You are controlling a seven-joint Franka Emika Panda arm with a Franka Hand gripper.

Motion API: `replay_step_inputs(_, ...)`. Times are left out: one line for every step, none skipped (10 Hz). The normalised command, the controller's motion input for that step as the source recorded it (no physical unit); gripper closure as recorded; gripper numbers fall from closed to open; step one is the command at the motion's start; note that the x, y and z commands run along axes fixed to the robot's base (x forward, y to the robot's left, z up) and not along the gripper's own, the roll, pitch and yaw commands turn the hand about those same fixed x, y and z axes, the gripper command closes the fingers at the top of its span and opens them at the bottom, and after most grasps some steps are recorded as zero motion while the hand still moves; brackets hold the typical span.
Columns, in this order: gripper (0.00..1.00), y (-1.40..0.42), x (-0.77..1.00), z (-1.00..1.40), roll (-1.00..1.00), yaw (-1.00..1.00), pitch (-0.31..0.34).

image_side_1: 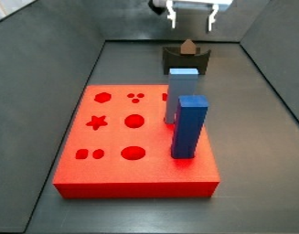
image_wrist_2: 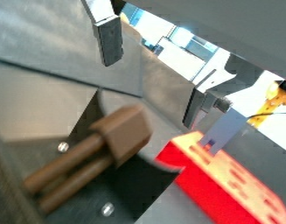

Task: Pick up the 3 prong object. Move up. Place the 3 prong object on the fixture. Regrasp the 3 prong object. Move to above the board. Insert the 3 prong object.
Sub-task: Regrasp the 3 prong object.

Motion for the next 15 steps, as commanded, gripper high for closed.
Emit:
replay_step_inputs(0.00,0.01,-0.03,0.51,0.04,-0.04,0.057)
replay_step_inputs(0.00,0.01,-0.02,0.25,0.04,-0.04,0.055)
replay_step_inputs(0.00,-0.88,-0.13,0.97,1.00,0.00,0.047)
replay_step_inputs(0.00,-0.87,-0.12,0.92,1.00,0.00,0.046)
replay_step_inputs(0.00,-0.72,-0.12,0.76,1.00,0.00,0.033)
replay_step_inputs(0.00,-0.56,-0.12,0.57,1.00,0.00,0.025)
replay_step_inputs(0.00,-0.34,-0.08,0.28,1.00,0.00,0.020)
replay_step_inputs(0.00,-0.21,-0.06,0.13,1.00,0.00,0.020)
replay_step_inputs(0.00,-0.05,-0.01,0.02,1.00,0.00,0.022)
replay_step_inputs(0.00,-0.03,0.00,0.03,1.00,0.00,0.023)
replay_step_inputs(0.00,-0.04,-0.01,0.03,1.00,0.00,0.019)
replay_step_inputs(0.00,-0.03,-0.02,0.02,1.00,0.00,0.014)
replay_step_inputs(0.00,-0.02,-0.02,0.01,1.00,0.01,0.008)
replay_step_inputs(0.00,-0.02,-0.03,0.01,1.00,0.01,0.005)
replay_step_inputs(0.00,-0.02,-0.02,0.01,1.00,0.01,-0.002)
